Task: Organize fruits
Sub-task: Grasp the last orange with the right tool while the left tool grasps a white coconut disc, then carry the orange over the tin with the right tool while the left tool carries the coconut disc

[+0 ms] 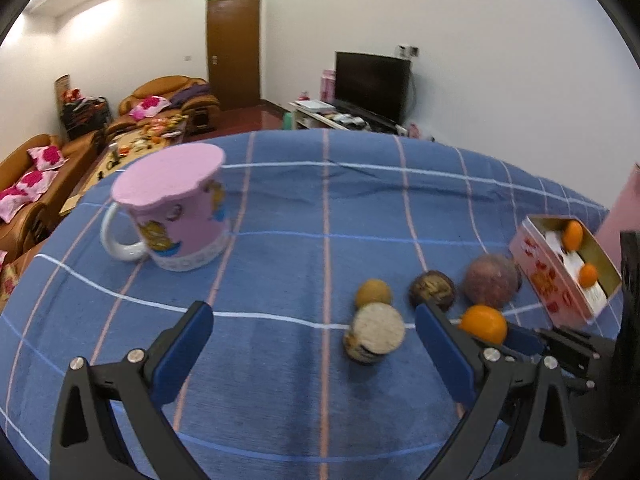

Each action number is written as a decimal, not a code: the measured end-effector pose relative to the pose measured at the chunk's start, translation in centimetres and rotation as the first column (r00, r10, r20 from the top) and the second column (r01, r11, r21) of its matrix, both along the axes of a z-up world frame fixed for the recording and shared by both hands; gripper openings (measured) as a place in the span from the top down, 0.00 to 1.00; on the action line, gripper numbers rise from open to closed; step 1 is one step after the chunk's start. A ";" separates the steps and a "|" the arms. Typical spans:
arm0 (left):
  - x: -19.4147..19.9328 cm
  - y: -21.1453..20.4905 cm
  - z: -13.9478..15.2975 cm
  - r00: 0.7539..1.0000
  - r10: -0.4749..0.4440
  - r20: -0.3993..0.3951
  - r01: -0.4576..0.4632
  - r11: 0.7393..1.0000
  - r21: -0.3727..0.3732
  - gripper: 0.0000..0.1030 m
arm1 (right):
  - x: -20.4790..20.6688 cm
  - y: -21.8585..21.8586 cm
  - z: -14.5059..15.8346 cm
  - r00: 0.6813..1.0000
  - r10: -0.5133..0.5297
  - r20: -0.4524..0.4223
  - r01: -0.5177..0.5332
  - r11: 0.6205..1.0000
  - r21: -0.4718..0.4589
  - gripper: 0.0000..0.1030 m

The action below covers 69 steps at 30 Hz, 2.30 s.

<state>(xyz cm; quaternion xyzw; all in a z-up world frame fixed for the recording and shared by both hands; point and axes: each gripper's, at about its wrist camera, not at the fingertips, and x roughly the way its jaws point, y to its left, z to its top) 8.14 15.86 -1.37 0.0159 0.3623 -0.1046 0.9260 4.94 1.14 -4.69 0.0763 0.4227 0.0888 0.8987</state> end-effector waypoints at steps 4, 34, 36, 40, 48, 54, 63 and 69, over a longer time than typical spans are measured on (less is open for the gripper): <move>-0.2 -0.7 -0.2 0.999 -0.033 -0.005 0.033 0.999 0.008 0.00 | -0.4 -0.4 0.4 1.000 -0.007 0.009 0.007 1.000 0.016 0.65; -1.2 0.7 0.0 0.980 0.180 0.083 -0.173 0.981 -0.086 0.66 | -6.5 -4.2 4.7 0.952 0.006 0.307 0.008 0.999 -0.044 0.65; -1.7 0.8 0.2 0.974 0.204 0.103 -0.194 0.977 -0.093 0.66 | -6.7 -4.0 4.9 0.942 0.005 0.335 0.027 0.995 -0.091 0.65; -2.4 -0.2 0.5 0.970 0.210 0.124 -0.201 0.976 -0.082 0.66 | -6.8 -4.4 5.6 0.926 0.002 0.379 0.051 0.990 -0.130 0.65; -3.6 -4.9 0.8 0.976 0.159 0.151 -0.149 0.986 -0.073 0.66 | -6.5 -7.0 5.7 0.922 -0.018 0.388 0.085 0.984 -0.156 0.65; -4.1 -9.0 0.8 0.986 0.085 0.142 -0.074 0.994 -0.080 0.66 | -6.5 -9.3 5.9 0.919 -0.047 0.391 0.116 0.981 -0.154 0.65; -4.4 -14.5 1.2 0.987 0.025 0.161 -0.013 0.997 -0.076 0.66 | -6.8 -13.0 6.1 0.914 -0.093 0.395 0.165 0.974 -0.154 0.65; -4.5 -17.4 1.3 0.986 -0.006 0.167 0.017 0.998 -0.064 0.66 | -6.8 -15.7 6.1 0.911 -0.135 0.389 0.208 0.966 -0.152 0.65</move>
